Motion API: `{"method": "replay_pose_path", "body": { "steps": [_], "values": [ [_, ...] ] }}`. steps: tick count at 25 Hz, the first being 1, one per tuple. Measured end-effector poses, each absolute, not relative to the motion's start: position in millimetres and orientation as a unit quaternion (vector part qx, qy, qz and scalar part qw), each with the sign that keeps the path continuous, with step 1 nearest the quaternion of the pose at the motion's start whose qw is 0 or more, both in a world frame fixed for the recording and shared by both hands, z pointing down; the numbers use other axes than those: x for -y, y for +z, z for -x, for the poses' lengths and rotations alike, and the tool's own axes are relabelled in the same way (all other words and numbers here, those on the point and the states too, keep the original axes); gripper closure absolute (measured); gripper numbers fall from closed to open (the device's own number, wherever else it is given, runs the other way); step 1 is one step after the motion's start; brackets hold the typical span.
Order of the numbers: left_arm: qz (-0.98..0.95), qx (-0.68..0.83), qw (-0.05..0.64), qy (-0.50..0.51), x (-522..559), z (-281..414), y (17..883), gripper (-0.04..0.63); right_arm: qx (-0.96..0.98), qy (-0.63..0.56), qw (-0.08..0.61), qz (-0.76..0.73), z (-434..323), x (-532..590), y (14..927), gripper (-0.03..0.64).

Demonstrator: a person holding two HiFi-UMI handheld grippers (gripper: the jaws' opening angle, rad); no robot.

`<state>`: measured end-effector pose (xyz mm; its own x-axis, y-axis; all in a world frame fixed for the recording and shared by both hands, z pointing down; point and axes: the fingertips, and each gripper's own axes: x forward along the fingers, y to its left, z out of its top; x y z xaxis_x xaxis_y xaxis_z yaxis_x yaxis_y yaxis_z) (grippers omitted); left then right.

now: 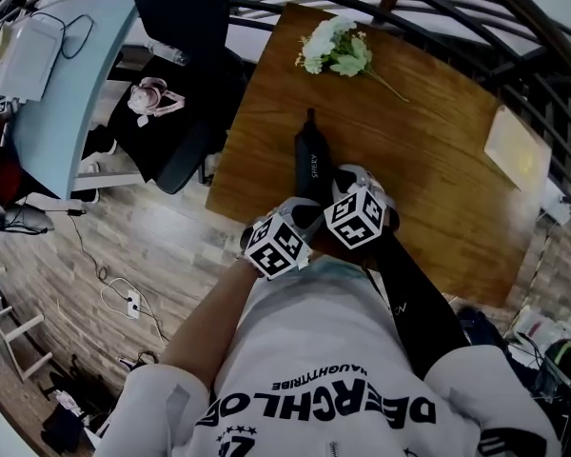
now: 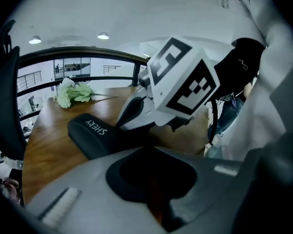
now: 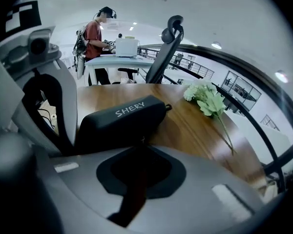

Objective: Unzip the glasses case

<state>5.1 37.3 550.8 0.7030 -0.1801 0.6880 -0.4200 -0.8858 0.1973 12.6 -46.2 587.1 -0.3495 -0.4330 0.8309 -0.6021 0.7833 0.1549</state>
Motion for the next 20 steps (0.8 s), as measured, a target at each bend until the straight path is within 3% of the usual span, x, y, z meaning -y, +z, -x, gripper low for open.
{"method": "replay_pose_path", "body": {
  "steps": [20],
  "values": [
    [-0.858,0.283,0.155,0.400,34.2,56.1,558.3,0.586,0.822,0.099,0.461,-0.319,-14.8,25.5,581.2,0.589]
  ]
}}
